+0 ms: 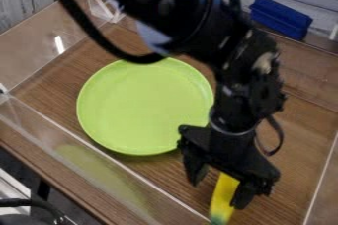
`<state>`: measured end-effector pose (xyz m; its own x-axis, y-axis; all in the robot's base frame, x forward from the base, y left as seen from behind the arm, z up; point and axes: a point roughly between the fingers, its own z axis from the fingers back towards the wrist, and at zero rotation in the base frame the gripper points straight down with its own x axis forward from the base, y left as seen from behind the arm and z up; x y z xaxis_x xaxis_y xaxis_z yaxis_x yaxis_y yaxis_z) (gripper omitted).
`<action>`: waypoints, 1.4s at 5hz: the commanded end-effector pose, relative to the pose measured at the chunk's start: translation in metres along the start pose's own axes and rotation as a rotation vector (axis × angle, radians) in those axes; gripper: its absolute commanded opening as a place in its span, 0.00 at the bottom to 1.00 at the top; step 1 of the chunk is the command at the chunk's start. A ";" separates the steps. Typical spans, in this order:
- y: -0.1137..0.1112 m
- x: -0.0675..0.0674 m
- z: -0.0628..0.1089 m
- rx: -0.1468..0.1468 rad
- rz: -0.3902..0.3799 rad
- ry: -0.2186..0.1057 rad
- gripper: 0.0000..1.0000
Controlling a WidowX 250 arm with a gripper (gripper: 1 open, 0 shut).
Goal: Put the banana in the green plate
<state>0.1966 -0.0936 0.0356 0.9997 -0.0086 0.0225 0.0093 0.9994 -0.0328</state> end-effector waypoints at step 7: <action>-0.007 0.005 0.008 -0.080 -0.073 -0.073 1.00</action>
<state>0.1922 -0.0953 0.0341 0.9959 -0.0746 0.0520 0.0792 0.9926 -0.0924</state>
